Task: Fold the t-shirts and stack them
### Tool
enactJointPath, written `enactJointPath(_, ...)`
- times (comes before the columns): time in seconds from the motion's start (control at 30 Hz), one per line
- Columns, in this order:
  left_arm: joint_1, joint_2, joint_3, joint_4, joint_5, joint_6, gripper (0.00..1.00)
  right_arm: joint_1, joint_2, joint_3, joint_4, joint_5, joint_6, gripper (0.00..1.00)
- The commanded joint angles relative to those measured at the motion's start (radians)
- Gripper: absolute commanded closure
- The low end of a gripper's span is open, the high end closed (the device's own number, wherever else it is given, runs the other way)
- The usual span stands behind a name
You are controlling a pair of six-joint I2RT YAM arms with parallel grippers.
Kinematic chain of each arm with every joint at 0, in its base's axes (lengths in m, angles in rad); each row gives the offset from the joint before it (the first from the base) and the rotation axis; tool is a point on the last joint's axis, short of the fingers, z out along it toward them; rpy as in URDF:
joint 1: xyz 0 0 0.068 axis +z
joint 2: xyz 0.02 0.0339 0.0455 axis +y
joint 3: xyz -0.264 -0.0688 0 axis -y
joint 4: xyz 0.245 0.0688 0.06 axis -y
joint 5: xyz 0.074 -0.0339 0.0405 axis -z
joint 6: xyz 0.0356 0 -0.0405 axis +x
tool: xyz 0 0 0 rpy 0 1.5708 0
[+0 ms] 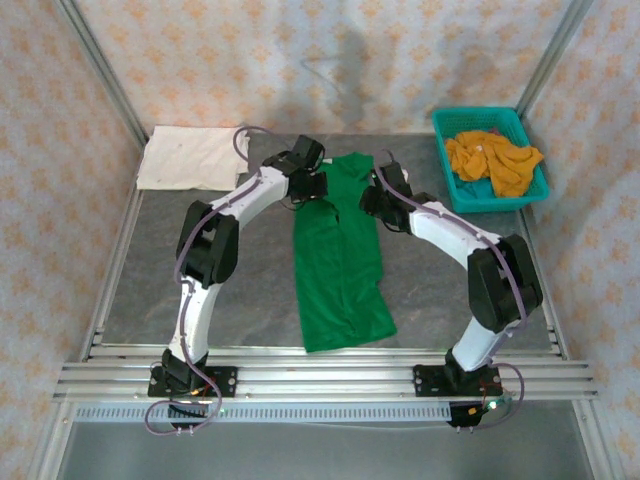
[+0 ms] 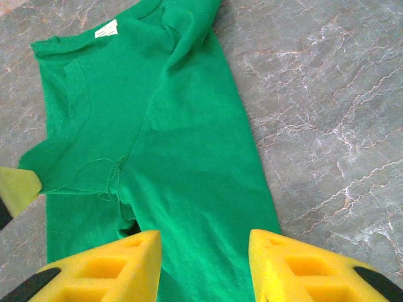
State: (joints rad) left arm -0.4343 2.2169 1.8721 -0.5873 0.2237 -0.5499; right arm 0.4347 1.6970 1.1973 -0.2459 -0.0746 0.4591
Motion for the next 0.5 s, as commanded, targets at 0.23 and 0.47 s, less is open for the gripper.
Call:
enactJointPath(0.23, -0.011, -0.077, -0.067, 0.011, -0.225, -0.01, 0.73, -0.012, 0.109, 0.145, -0.105, -0.004, -0.037, 0.56)
enactJointPath(0.47, -0.008, 0.041, 0.19, -0.046, -0.201, 0.124, 0.69, -0.068, 0.294, 0.33, -0.112, -0.103, -0.027, 0.75)
